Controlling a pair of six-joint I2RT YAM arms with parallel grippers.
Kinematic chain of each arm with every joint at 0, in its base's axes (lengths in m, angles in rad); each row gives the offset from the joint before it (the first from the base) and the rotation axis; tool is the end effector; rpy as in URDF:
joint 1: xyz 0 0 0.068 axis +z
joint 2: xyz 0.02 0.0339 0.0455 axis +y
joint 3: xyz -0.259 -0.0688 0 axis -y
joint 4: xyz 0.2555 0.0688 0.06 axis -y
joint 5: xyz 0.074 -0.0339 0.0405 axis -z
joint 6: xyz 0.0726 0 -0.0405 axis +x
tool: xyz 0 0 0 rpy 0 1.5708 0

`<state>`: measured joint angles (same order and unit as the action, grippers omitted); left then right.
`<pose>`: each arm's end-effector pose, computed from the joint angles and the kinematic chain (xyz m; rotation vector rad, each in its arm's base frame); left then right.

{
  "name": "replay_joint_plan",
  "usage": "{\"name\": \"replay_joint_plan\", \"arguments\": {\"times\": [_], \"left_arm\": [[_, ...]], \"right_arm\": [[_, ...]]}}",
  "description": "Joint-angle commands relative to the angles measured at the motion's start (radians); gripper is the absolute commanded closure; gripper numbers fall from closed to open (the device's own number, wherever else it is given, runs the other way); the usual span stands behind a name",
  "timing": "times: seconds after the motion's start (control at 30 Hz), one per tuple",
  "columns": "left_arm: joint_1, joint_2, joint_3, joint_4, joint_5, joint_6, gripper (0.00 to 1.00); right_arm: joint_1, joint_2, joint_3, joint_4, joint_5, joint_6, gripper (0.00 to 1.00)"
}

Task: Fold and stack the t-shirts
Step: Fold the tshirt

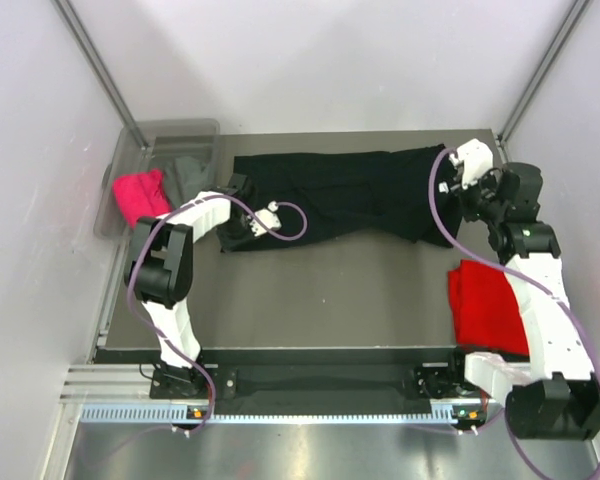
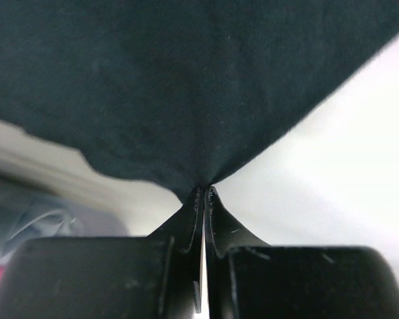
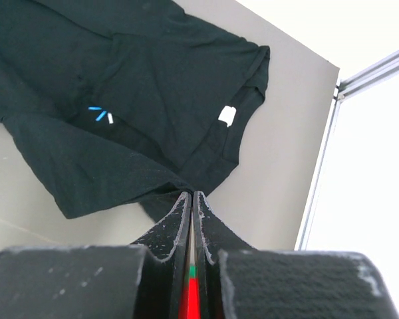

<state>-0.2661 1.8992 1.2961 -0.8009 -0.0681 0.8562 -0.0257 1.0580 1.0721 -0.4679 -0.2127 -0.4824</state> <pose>0.3605 -0.0931 0.1188 1.5877 2.5420 0.1705 0.2782 0.0082 0.3392 -0.5858 1.9283 -0.1080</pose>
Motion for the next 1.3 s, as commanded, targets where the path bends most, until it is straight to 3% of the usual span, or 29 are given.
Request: {"name": "replay_joint_plan", "arguments": {"times": [0.0, 0.3, 0.73, 1.1, 1.27], "left_arm": [[0.004, -0.086, 0.035, -0.024, -0.053, 0.052, 1.00], [0.004, -0.094, 0.169, -0.110, -0.070, 0.087, 1.00], [0.021, -0.137, 0.221, -0.141, -0.113, 0.086, 1.00], [0.054, -0.132, 0.253, -0.130, -0.098, 0.080, 1.00], [0.056, -0.088, 0.262, -0.095, -0.093, 0.070, 1.00]], "right_arm": [[-0.008, -0.087, -0.006, -0.029, -0.022, 0.036, 1.00], [-0.006, -0.142, -0.047, -0.121, -0.094, 0.007, 1.00], [0.015, -0.109, -0.064, -0.238, -0.226, -0.051, 1.00], [0.018, -0.082, -0.124, -0.247, -0.225, -0.068, 1.00], [0.018, -0.041, -0.118, -0.170, -0.131, -0.067, 1.00]]}}
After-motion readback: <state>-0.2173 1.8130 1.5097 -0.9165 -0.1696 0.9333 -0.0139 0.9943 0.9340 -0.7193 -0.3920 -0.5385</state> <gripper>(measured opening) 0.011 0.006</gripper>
